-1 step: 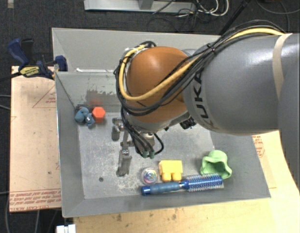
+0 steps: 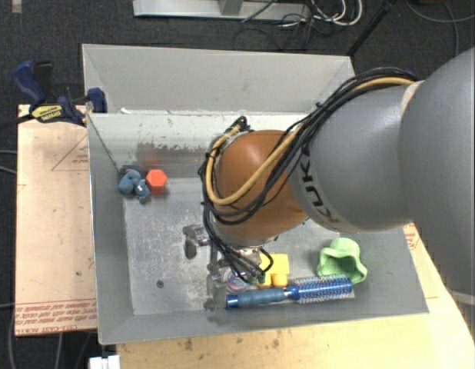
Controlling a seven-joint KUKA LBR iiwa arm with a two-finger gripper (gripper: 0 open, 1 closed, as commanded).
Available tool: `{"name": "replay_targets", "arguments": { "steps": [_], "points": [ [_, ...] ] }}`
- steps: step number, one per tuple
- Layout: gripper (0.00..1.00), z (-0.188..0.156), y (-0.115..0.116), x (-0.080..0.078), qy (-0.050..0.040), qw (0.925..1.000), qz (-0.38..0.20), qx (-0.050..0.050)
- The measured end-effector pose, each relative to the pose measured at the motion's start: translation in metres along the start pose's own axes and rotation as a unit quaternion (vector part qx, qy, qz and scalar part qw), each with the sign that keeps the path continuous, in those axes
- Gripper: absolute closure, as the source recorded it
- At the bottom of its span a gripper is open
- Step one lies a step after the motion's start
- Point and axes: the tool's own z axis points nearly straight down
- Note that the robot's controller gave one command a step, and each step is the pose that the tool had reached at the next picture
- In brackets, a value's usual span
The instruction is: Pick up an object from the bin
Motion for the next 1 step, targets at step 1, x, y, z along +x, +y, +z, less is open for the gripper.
{"name": "replay_targets", "arguments": {
  "steps": [1],
  "points": [
    [0.00,0.0005,-0.0783,-0.0325,-0.0037,0.9748,-0.223,0.001]
  ]
}}
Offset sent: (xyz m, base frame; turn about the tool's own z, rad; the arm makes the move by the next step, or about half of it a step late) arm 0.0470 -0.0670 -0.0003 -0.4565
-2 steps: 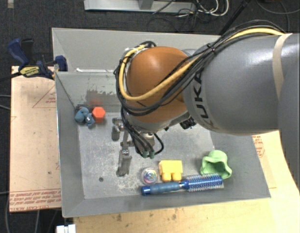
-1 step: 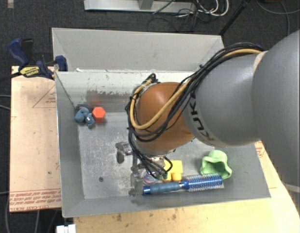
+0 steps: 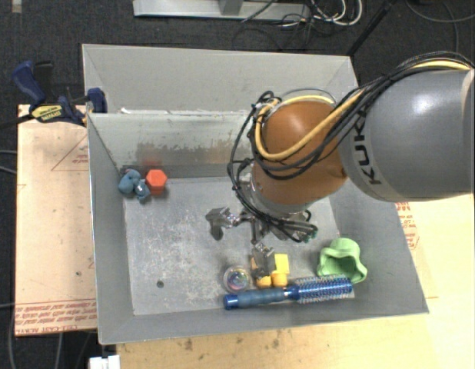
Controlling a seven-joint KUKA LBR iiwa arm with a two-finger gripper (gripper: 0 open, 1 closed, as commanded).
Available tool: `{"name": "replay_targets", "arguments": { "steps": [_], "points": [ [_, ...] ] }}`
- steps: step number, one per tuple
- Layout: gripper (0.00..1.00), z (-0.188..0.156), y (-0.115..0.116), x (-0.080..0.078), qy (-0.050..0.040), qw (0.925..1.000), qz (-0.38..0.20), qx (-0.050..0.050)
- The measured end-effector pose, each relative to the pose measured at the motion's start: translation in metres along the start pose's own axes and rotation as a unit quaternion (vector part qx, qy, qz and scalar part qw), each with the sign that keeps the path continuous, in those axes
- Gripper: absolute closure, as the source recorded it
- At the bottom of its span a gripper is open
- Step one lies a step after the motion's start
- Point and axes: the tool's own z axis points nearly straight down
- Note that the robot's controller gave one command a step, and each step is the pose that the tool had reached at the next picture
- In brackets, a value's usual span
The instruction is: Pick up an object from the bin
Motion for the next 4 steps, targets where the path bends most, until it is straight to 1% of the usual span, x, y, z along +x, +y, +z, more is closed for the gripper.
{"name": "replay_targets", "arguments": {
  "steps": [1,2,3,4],
  "points": [
    [0.00,0.072,0.022,0.035,0.0003,0.9999,-0.011,0.000],
    [1.00,0.070,0.022,0.033,-0.0026,1.0000,-0.009,0.000],
    [1.00,-0.035,-0.001,0.042,-0.0029,0.9963,-0.086,0.001],
    [0.00,-0.032,0.001,0.043,0.0000,0.9963,-0.086,-0.002]
  ]
}}
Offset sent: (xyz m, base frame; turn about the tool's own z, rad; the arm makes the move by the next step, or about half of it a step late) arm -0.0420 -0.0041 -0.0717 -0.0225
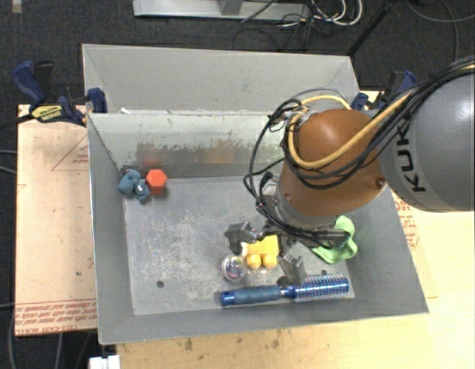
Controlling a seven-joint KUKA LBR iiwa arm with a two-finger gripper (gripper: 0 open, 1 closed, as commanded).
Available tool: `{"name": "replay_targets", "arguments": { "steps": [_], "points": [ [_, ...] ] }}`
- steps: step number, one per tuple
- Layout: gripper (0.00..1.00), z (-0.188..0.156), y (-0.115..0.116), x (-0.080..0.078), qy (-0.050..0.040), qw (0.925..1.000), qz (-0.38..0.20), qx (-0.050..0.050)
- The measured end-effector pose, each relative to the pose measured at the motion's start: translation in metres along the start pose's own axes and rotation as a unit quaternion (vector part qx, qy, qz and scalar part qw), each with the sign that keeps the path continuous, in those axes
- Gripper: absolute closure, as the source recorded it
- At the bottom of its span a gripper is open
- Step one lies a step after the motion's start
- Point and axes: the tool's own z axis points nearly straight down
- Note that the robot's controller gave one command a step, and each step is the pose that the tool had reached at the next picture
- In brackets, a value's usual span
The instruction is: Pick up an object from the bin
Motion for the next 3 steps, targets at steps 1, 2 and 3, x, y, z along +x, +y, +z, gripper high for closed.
{"name": "replay_targets", "arguments": {
  "steps": [1,2,3],
  "points": [
    [0.00,0.072,-0.032,-0.006,0.0020,0.9971,-0.077,-0.001],
    [0.00,0.025,-0.049,-0.021,-0.0014,0.9890,-0.148,0.002],
    [0.00,0.089,-0.048,-0.028,0.0016,0.9919,-0.127,-0.003]
  ]
}}
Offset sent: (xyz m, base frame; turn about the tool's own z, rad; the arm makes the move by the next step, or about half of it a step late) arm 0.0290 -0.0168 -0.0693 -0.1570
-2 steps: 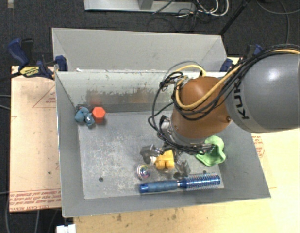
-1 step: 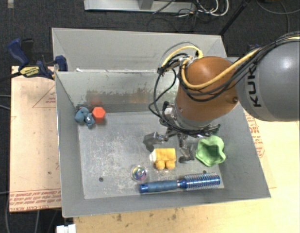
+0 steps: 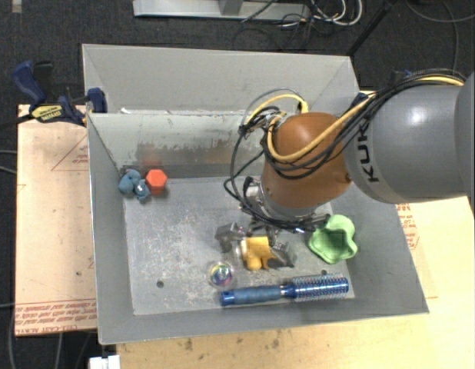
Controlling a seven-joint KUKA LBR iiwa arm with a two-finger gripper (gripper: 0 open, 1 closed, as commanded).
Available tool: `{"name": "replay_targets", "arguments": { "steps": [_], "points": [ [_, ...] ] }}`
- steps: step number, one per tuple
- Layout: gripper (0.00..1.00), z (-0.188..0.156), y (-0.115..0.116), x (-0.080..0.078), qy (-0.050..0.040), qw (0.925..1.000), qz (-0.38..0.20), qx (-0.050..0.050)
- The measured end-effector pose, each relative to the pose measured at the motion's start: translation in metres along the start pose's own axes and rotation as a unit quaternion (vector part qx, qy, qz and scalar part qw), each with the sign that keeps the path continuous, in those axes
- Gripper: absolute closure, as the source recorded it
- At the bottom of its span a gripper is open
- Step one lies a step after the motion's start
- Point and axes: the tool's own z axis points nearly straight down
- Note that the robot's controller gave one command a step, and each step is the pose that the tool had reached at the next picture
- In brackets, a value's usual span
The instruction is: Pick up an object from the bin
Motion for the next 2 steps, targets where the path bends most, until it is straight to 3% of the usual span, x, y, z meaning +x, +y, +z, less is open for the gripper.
{"name": "replay_targets", "arguments": {
  "steps": [1,2],
  "points": [
    [0.00,-0.090,0.021,0.009,-0.0034,0.9996,0.028,0.006],
    [0.00,-0.024,-0.012,0.004,-0.0006,0.9931,0.117,0.002]
  ]
}}
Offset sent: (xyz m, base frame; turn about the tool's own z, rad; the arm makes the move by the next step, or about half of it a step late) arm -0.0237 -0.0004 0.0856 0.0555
